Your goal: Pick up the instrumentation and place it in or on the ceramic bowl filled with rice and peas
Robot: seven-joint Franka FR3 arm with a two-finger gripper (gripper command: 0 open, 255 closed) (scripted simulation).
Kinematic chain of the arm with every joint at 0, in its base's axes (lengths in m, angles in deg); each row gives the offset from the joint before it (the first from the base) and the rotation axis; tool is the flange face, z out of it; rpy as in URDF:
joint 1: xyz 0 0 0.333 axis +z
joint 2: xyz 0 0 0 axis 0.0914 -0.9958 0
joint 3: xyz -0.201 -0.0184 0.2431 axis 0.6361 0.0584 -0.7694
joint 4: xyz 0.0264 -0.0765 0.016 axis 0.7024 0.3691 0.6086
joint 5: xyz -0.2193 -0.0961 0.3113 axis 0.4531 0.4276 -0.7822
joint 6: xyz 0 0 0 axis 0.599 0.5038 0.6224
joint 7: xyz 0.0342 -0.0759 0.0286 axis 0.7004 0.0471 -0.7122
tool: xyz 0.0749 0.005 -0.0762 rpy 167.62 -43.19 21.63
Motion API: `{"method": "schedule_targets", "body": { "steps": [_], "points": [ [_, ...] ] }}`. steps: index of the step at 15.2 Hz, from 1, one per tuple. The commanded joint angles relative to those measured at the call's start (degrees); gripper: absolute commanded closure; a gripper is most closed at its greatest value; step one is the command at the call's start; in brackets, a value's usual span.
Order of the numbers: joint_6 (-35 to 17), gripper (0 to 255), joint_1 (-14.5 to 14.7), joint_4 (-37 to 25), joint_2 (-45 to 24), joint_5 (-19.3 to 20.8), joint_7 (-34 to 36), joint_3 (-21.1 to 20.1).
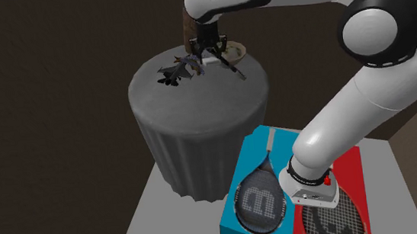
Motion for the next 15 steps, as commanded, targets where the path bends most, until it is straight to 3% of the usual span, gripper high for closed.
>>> {"method": "schedule_targets", "body": {
  "steps": [1, 8, 15],
  "points": [
    [0.1, 255, -1.08, -2.32, -2.17, 0.3, -2.51, 1.51],
    [1.43, 255, -4.85, -12.69, -11.04, 0.08, -10.97, 6.09],
    [4.64, 255, -9.12, -27.07, -22.2, -1.81, -19.02, 9.51]
  ]
}}
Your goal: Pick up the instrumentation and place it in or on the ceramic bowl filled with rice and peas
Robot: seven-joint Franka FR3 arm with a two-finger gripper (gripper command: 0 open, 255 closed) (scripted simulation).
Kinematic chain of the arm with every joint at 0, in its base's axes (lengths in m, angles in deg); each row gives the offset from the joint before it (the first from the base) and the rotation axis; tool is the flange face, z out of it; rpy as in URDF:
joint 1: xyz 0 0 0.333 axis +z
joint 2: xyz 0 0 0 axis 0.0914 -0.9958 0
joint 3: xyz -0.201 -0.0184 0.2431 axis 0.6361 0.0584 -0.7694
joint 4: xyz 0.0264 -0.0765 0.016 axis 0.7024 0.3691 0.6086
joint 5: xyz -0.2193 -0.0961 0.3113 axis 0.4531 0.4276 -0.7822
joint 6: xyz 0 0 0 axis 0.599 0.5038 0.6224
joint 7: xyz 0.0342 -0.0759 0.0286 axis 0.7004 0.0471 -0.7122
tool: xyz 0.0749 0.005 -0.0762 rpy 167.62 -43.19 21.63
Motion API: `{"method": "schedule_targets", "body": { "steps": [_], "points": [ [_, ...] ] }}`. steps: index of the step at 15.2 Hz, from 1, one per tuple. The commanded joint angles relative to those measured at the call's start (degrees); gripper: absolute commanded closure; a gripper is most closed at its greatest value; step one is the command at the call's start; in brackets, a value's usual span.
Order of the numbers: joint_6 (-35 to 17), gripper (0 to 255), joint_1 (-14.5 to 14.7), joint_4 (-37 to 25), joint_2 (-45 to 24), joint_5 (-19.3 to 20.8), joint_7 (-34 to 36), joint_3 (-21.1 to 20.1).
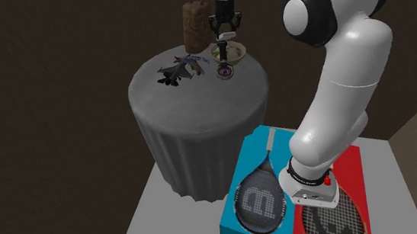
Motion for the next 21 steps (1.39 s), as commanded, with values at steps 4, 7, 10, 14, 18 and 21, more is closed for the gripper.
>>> {"method": "schedule_targets", "body": {
  "steps": [4, 7, 10, 14, 18, 21],
  "points": [
    [3.79, 255, -3.37, -12.98, -9.25, -1.9, -4.96, 1.56],
    [1.49, 255, -3.34, -10.69, -9.27, -1.9, -4.94, 1.49],
    [-0.76, 255, -3.3, -8.59, -9.41, -1.94, -4.95, 1.46],
    [-3.68, 255, -3.26, -6.04, -9.79, -2.03, -4.98, 1.41],
    [-6.76, 255, -3.25, -3.59, -10.43, -2.17, -5.04, 1.34],
    [-6.75, 255, -3.24, -3.59, -10.43, -2.17, -5.04, 1.35]
  ]
}}
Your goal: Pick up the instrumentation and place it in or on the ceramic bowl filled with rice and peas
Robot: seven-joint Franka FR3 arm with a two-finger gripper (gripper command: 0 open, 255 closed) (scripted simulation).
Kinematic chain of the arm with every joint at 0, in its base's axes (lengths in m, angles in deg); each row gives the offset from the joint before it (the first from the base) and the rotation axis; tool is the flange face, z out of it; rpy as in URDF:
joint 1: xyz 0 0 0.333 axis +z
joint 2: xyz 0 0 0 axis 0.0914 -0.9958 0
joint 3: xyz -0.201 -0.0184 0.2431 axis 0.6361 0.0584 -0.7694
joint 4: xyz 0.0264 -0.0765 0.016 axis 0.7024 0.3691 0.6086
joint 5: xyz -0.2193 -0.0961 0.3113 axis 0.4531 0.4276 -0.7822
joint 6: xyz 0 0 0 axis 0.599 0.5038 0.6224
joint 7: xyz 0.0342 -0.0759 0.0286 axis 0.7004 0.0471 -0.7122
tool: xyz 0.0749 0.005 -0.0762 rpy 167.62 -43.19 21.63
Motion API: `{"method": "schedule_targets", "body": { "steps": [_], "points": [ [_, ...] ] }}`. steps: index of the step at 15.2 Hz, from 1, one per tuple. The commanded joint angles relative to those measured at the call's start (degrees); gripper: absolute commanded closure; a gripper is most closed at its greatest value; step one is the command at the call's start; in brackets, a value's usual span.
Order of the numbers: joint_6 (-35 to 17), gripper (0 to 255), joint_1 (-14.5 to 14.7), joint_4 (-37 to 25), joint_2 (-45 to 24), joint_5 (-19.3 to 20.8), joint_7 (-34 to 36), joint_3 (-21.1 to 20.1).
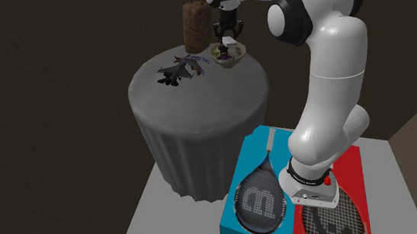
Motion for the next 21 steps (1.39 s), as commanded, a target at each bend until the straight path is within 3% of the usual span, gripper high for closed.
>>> {"method": "schedule_targets", "body": {
  "steps": [1, 5, 6, 11, 15, 21],
  "points": [
    [-0.07, 255, 0.05, 0.66, -0.43, 0.01, 0.0, -0.06],
    [-0.07, 255, 0.06, 0.65, -0.44, 0.0, -0.01, -0.04],
    [-0.09, 0, 0.12, 0.57, -0.54, 0.0, 0.1, -0.07],
    [-0.08, 0, 0.07, 0.66, -0.43, 0.01, -0.01, -0.04],
    [6.76, 0, 0.07, -5.07, 0.69, 0.27, 0.18, 0.06],
    [6.76, 0, 0.07, -5.07, 0.69, 0.27, 0.18, 0.06]
  ]
}}
